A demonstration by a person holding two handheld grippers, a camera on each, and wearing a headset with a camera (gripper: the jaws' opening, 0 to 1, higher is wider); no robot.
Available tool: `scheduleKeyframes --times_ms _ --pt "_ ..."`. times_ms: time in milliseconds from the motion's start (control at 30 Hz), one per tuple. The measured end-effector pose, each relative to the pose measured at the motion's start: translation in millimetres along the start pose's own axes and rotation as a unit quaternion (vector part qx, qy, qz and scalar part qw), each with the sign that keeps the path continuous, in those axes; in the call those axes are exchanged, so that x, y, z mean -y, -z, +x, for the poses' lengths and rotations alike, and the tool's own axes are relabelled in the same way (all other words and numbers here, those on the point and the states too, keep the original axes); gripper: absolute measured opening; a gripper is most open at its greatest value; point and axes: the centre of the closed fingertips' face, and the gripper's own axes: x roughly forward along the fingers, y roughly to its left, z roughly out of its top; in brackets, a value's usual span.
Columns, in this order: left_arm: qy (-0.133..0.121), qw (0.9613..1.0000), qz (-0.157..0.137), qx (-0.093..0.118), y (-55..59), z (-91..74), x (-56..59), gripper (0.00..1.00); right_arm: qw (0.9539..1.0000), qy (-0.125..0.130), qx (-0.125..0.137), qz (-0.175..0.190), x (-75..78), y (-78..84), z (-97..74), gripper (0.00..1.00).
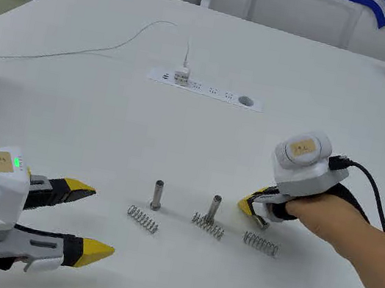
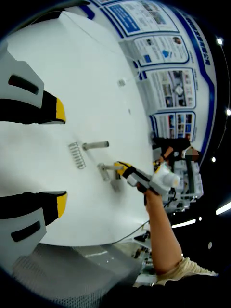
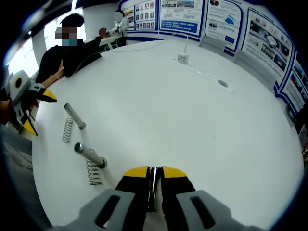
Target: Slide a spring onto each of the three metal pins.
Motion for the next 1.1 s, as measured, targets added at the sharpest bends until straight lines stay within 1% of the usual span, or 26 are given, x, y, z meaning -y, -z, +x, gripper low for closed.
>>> scheduleKeyframes --times_ms 267,367,433,567,700,800,933,1000,1100 --pt "-0.001 1.0 -0.002 0.0 1.4 -0.2 -0.5 0.56 0.9998 -0.003 -0.005 0.021 -0.6 0.8 -0.9 0.1" --pt "-0.001 1.0 -0.002 0.0 1.4 -0.1 -0.6 0.56 0.9997 -0.004 -0.01 0.022 -0.7 1.2 -0.2 0.09" --pt "-0.002 1.0 -0.002 0.0 1.1 0.1 -0.8 0.56 0.9996 -0.002 -0.016 0.023 -0.9 1.5 0.2 0.09" --pt "-0.003 1.0 -0.003 0.001 1.0 0.2 -1.1 0.56 0.9995 0.005 -0.019 0.023 -1.8 2.1 0.0 0.08" --pt "-0.003 1.0 -0.003 0.001 0.8 0.1 -1.1 0.56 0.9993 0.007 -0.013 0.033 -1.5 1.4 0.0 0.08" --pt "-0.004 1.0 -0.002 0.002 -0.1 -0.4 -2.0 0.56 0.9993 0.007 -0.002 0.037 -1.7 -4.1 -2.5 0.08" --pt "-0.004 1.0 -0.001 0.002 -1.3 -0.6 -2.7 0.56 0.9995 0.007 0.001 0.031 -5.4 -7.5 -10.2 0.08" --pt "-0.004 1.0 -0.001 0.004 -2.8 -0.5 -2.6 0.56 0.9995 0.009 0.005 0.031 -2.8 -9.3 -11.4 0.08" --pt "-0.004 1.0 0.0 0.005 -3.7 0.0 -1.8 0.56 0.9994 0.012 0.009 0.03 -3.1 -10.0 -18.4 0.08"
